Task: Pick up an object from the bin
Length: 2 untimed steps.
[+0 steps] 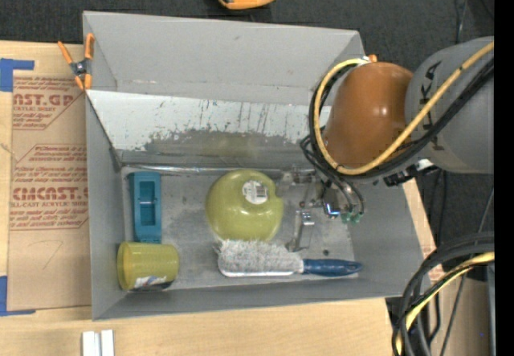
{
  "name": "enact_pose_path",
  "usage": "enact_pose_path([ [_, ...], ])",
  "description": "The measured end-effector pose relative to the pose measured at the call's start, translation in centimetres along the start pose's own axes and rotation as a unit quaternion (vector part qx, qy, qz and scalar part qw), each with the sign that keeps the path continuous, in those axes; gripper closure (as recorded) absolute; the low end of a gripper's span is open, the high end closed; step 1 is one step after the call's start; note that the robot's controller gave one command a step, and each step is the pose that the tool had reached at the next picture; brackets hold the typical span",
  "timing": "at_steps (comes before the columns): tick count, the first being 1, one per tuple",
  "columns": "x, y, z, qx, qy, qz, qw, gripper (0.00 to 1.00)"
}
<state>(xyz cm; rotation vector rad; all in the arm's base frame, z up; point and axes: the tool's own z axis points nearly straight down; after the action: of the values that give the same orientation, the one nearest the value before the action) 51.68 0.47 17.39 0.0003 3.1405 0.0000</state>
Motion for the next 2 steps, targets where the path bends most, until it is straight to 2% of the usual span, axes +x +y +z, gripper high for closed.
enact_pose_path([
  [1, 3.2, 0.7, 10.4, 0.0, -0.0049, -0.067, 0.9978, 0.0],
  [2, 3.6, 0.4, 6.3, 0.0, -0.0055, -0.107, 0.9942, 0.0],
])
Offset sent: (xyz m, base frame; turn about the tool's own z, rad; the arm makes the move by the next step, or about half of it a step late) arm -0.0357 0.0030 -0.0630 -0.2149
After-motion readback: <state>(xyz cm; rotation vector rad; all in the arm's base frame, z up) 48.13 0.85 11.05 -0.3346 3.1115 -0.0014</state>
